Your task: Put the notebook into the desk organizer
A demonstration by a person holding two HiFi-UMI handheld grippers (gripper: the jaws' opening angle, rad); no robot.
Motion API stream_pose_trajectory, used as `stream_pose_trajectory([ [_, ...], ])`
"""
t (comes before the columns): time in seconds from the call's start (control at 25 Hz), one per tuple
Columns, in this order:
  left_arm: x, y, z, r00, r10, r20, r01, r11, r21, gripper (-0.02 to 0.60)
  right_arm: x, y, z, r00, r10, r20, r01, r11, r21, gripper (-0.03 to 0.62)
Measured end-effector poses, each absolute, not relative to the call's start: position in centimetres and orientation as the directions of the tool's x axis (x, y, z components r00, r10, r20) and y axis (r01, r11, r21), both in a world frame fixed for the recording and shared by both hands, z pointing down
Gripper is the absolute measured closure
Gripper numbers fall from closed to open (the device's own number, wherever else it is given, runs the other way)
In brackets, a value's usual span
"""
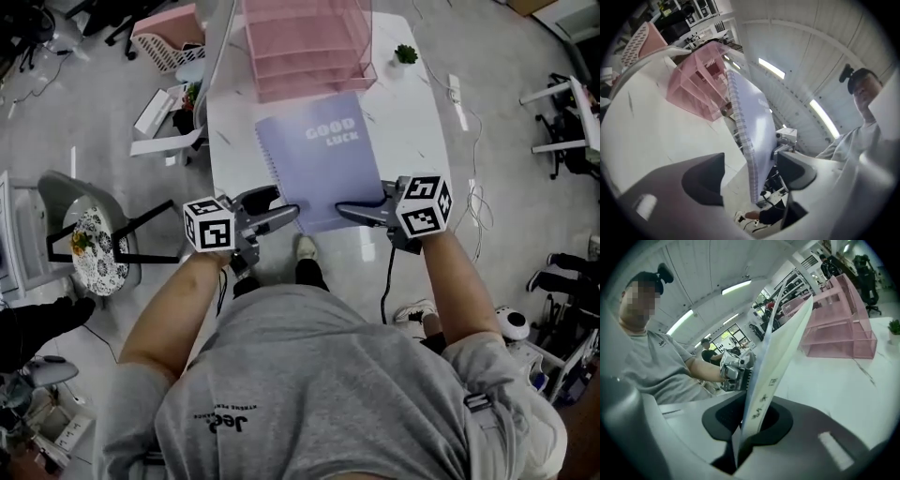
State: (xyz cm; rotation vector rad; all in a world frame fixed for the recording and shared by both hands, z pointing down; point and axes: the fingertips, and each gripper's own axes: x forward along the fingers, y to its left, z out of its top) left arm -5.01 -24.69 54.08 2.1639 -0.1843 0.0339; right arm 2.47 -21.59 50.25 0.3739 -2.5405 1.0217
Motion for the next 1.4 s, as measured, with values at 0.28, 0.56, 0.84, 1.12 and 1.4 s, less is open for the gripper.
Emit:
stream_pose_trajectory([
  [0.28, -4.7, -30.3, 55.2, 0.968, -0.213, 0.133, -0.234, -0.572, 0.786, 0.373, 1.6, -24.4, 54.1, -0.952, -0.068, 0.299, -0.289, 0.524, -0.801, 0.562],
  [0.56, -2.7, -35.9, 58.8, 0.923, -0.201, 0.33, -0.382, -0.59, 0.711, 0.387, 3.5, -29.7, 58.6, -0.941, -0.137, 0.308, -0.337, 0.324, -0.884, 0.559],
  [0.84, -1.8, -39.6, 62.7, 0.873, -0.164, 0.459, -0.475, -0.497, 0.726, 0.377, 4.3, -33.4, 62.0, -0.921, -0.149, 0.36, -0.385, 0.199, -0.901, 0.554],
  [1.12, -1.7, -42.1, 63.0, 0.865, -0.18, 0.467, -0.487, -0.521, 0.701, 0.377, 4.5, -35.8, 62.6, -0.928, -0.153, 0.339, -0.363, 0.171, -0.916, 0.545],
  [1.4, -1.7, -45.3, 62.9, 0.859, -0.202, 0.47, -0.502, -0.504, 0.703, 0.371, 4.5, -38.7, 62.3, -0.931, -0.174, 0.321, -0.349, 0.161, -0.923, 0.545],
])
